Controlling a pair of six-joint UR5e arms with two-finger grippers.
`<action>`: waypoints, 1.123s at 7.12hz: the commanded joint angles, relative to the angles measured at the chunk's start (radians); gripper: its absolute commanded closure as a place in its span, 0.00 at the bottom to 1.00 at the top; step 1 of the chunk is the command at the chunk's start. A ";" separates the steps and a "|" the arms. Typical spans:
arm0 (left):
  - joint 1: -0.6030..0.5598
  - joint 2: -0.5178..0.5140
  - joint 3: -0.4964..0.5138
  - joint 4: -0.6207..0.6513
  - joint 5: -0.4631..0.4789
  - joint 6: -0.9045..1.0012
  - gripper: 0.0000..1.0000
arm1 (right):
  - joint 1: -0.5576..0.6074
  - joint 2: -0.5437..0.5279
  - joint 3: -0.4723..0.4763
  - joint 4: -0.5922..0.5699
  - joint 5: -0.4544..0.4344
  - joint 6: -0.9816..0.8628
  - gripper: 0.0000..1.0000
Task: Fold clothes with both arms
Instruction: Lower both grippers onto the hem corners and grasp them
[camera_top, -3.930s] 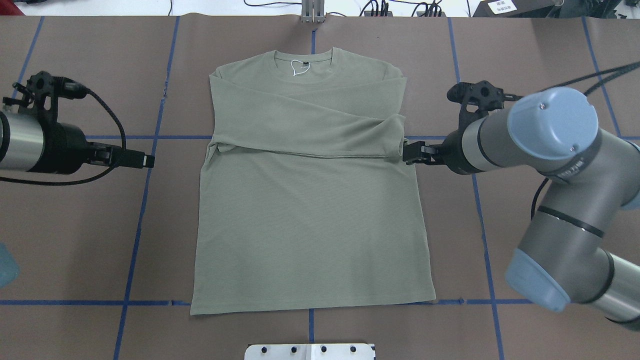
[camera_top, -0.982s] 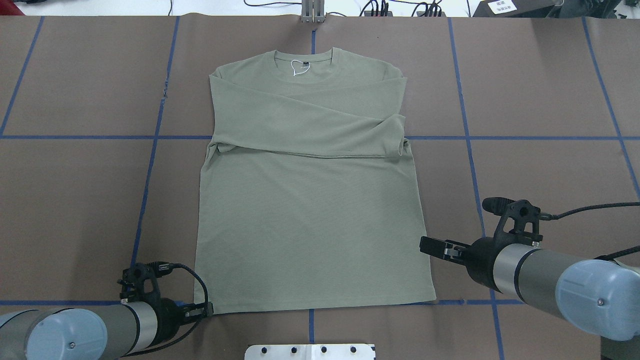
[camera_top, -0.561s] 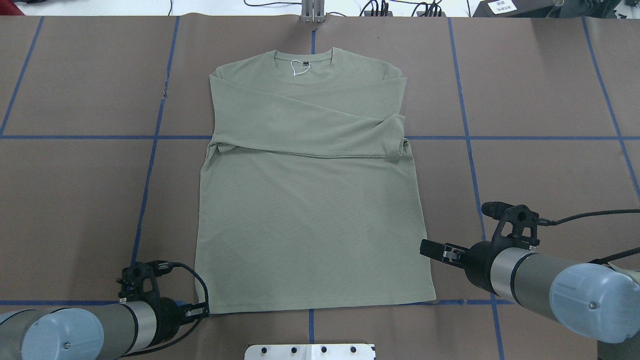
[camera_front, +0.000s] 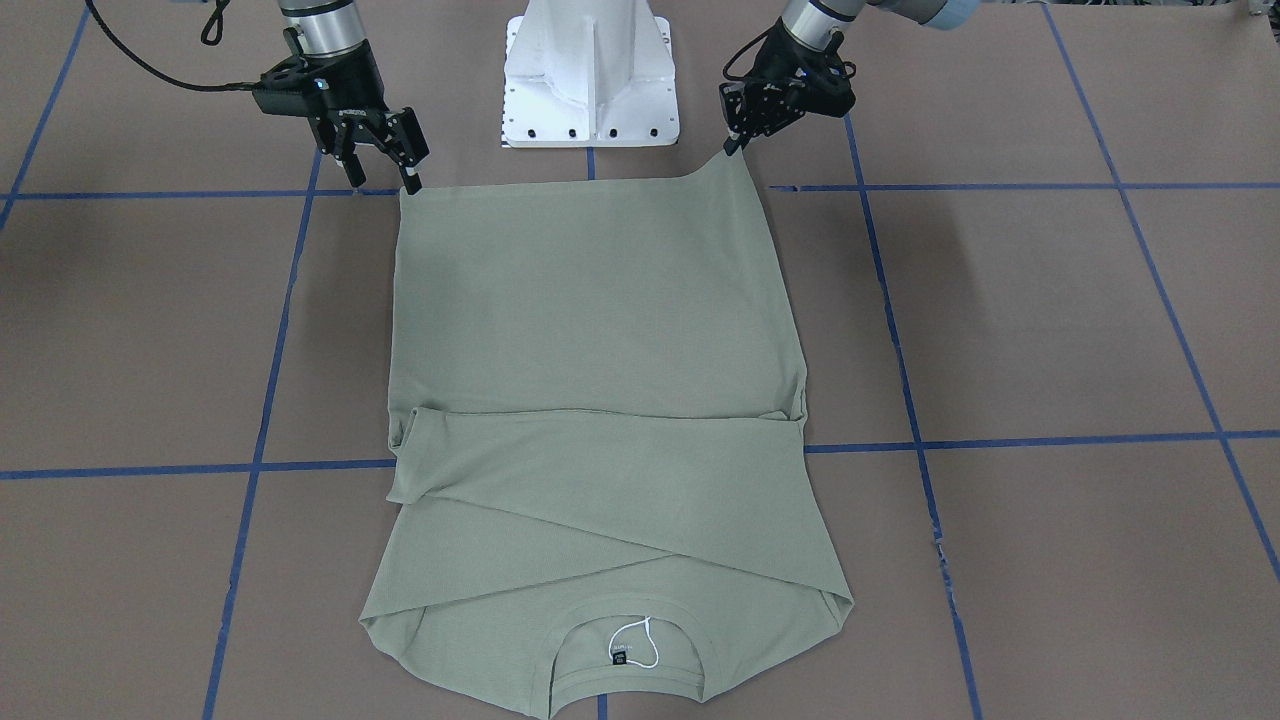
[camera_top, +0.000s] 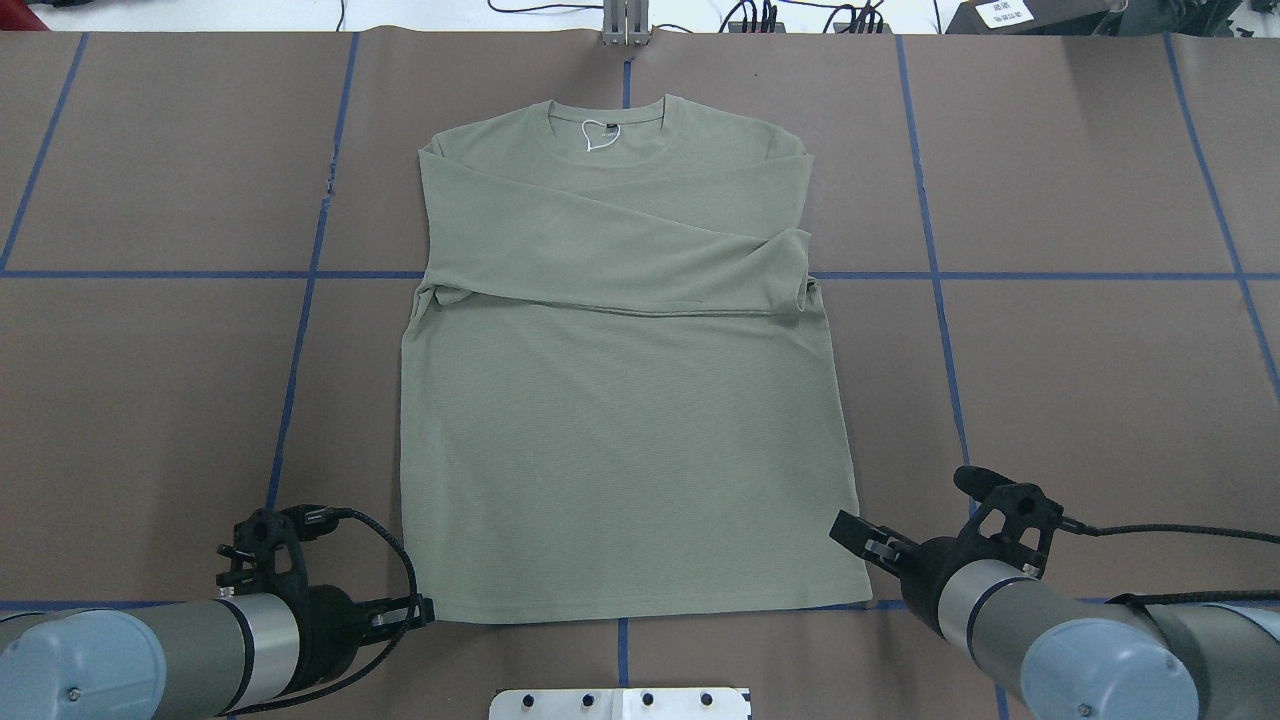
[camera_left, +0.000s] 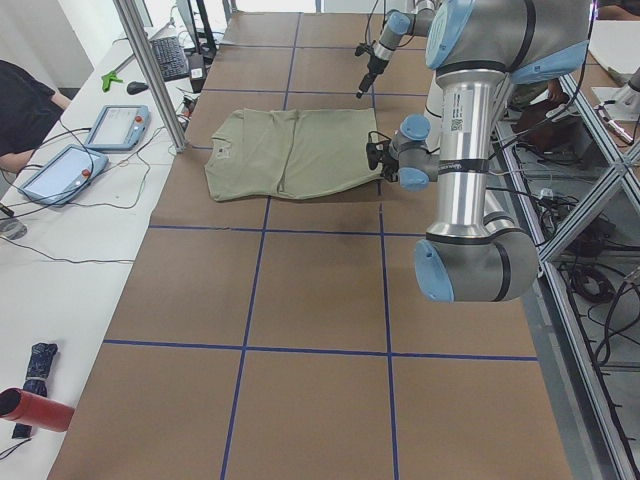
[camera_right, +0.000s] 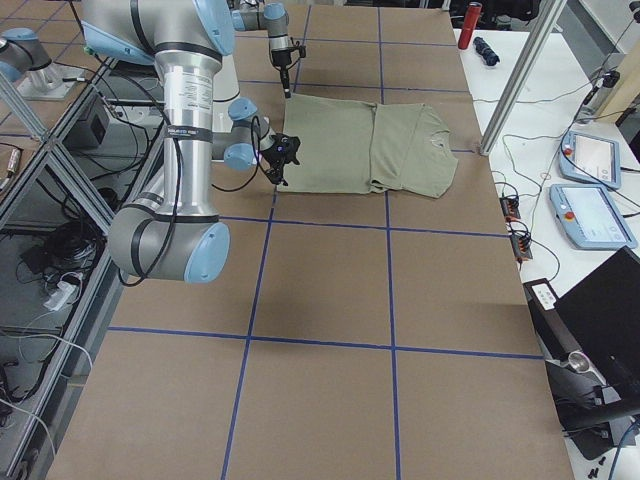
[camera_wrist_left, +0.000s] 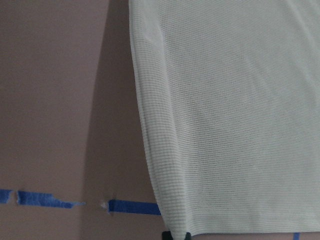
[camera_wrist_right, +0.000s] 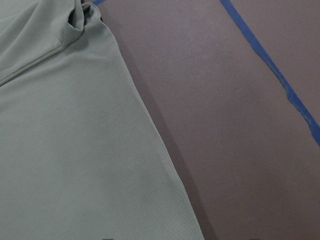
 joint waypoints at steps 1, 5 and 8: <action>-0.001 0.000 -0.020 0.000 -0.002 0.000 1.00 | -0.058 0.021 -0.062 -0.015 -0.073 0.028 0.01; -0.001 -0.003 -0.021 0.000 -0.001 -0.002 1.00 | -0.117 0.027 -0.096 -0.015 -0.115 0.060 0.11; 0.000 -0.001 -0.023 0.000 0.001 -0.002 1.00 | -0.135 0.021 -0.096 -0.035 -0.129 0.066 0.18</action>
